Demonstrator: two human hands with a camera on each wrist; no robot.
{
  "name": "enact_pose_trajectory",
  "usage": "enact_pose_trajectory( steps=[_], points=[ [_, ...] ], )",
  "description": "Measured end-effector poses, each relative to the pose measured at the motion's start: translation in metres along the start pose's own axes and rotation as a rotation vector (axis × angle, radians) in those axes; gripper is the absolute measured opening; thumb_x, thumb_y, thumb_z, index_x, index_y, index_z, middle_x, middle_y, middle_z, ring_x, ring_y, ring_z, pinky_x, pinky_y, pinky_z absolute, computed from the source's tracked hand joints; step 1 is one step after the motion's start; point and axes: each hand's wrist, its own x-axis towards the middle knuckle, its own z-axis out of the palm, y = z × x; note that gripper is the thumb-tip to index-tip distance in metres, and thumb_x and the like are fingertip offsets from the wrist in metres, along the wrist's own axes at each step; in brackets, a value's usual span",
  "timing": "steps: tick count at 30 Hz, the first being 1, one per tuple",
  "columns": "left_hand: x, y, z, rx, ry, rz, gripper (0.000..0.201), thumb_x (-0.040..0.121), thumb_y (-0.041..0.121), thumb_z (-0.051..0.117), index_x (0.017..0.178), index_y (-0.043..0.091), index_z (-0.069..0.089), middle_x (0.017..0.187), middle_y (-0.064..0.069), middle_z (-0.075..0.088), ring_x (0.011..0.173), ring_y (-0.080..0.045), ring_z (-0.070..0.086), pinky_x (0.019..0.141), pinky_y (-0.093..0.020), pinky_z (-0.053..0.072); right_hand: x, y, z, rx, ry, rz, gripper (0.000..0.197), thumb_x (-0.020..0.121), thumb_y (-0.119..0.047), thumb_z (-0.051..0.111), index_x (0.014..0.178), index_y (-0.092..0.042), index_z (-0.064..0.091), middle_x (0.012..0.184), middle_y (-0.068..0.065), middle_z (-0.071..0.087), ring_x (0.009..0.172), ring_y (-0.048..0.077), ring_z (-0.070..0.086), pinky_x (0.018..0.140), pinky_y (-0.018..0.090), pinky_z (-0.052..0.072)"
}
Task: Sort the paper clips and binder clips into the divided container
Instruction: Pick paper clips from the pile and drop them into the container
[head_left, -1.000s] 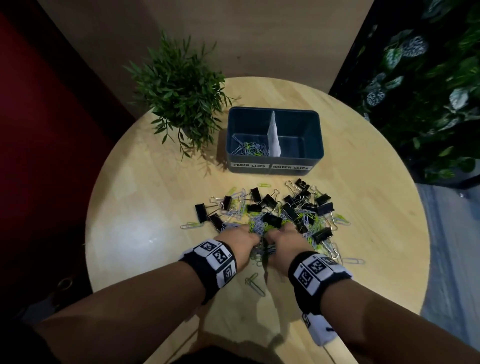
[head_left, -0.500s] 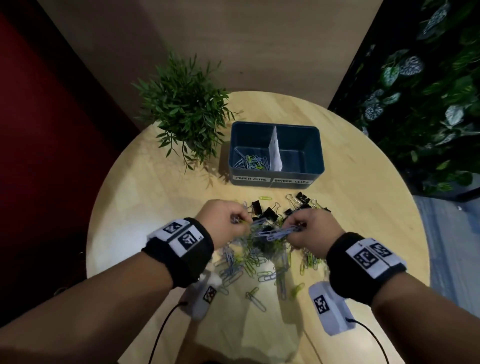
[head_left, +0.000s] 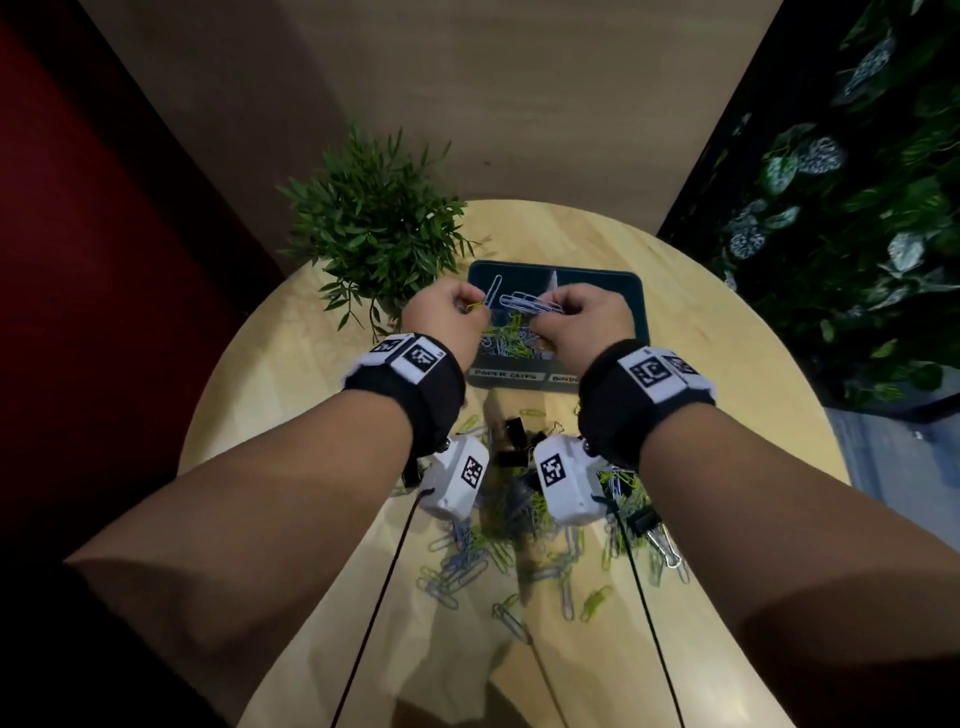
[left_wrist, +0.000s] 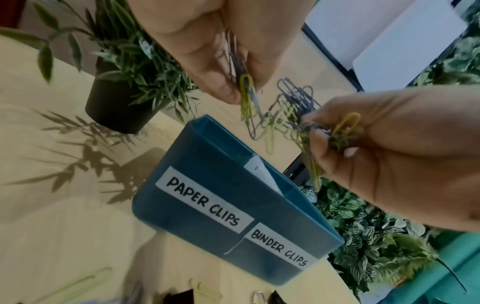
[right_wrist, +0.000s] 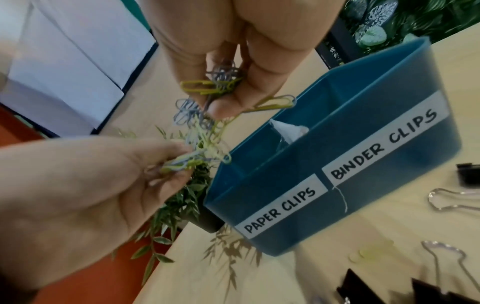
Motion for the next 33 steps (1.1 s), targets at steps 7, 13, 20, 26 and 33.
enact_pose_trajectory(
  steps=[7, 13, 20, 26, 33],
  points=[
    [0.007, 0.003, 0.015, 0.041, -0.083, -0.01, 0.03, 0.096, 0.019, 0.048, 0.122, 0.013, 0.06, 0.121, -0.009, 0.065, 0.107, -0.027, 0.061, 0.089, -0.029, 0.047, 0.016, 0.006, 0.022, -0.05, -0.002, 0.051, 0.035, 0.088, -0.027, 0.062, 0.119, -0.012, 0.06, 0.111, 0.006, 0.063, 0.107, 0.022, 0.061, 0.093, 0.03, 0.048],
    [0.004, -0.002, 0.007, -0.04, -0.211, 0.007, 0.031, 0.096, 0.012, 0.044, 0.123, 0.017, 0.06, 0.125, -0.004, 0.064, 0.11, -0.022, 0.061, 0.094, -0.025, 0.046, 0.015, 0.009, 0.009, 0.039, -0.085, 0.044, 0.035, 0.092, -0.01, 0.053, 0.128, -0.01, 0.056, 0.121, 0.005, 0.061, 0.111, 0.018, 0.057, 0.103, 0.038, 0.045],
    [-0.056, -0.016, -0.017, 0.193, -0.547, 0.099, 0.011, 0.088, 0.017, 0.062, 0.096, 0.023, 0.066, 0.098, 0.007, 0.065, 0.082, -0.008, 0.06, 0.075, -0.024, 0.053, -0.035, 0.041, -0.042, -0.309, -0.155, 0.091, 0.019, 0.091, -0.016, 0.054, 0.077, -0.011, 0.066, 0.076, 0.003, 0.063, 0.073, 0.021, 0.059, 0.078, 0.038, 0.055],
    [-0.119, -0.068, 0.015, 0.826, -0.974, 0.385, 0.052, 0.085, 0.032, 0.063, 0.134, 0.025, 0.046, 0.132, -0.003, 0.046, 0.12, -0.023, 0.045, 0.1, -0.033, 0.04, -0.098, 0.101, -0.034, -1.06, -0.658, 0.201, 0.021, 0.09, -0.024, 0.052, 0.094, -0.008, 0.066, 0.101, 0.007, 0.068, 0.09, 0.02, 0.065, 0.073, 0.026, 0.056],
    [-0.149, -0.094, 0.041, 0.82, -0.908, 0.352, 0.063, 0.082, 0.009, 0.059, 0.138, 0.027, 0.034, 0.139, -0.005, 0.034, 0.128, -0.031, 0.031, 0.106, -0.043, 0.037, -0.141, 0.137, -0.021, -0.868, -0.57, 0.304, 0.056, 0.084, -0.01, 0.061, 0.134, -0.01, 0.037, 0.138, 0.013, 0.034, 0.118, 0.027, 0.052, 0.097, 0.03, 0.045]
  ],
)
